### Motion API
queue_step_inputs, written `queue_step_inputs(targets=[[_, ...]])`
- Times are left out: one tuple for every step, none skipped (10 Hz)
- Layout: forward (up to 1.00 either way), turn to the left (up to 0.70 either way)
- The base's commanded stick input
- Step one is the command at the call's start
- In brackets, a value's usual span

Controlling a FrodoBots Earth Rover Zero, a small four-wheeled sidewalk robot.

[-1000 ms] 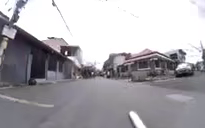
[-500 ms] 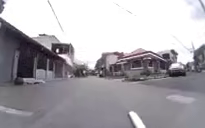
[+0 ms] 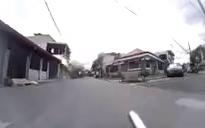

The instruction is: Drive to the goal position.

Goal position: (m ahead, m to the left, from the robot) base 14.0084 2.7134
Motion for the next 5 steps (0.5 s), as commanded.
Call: queue_step_inputs(targets=[[0.85,0.00],[0.85,0.00],[0.85,0.00],[0.85,0.00],[0.85,0.00]])
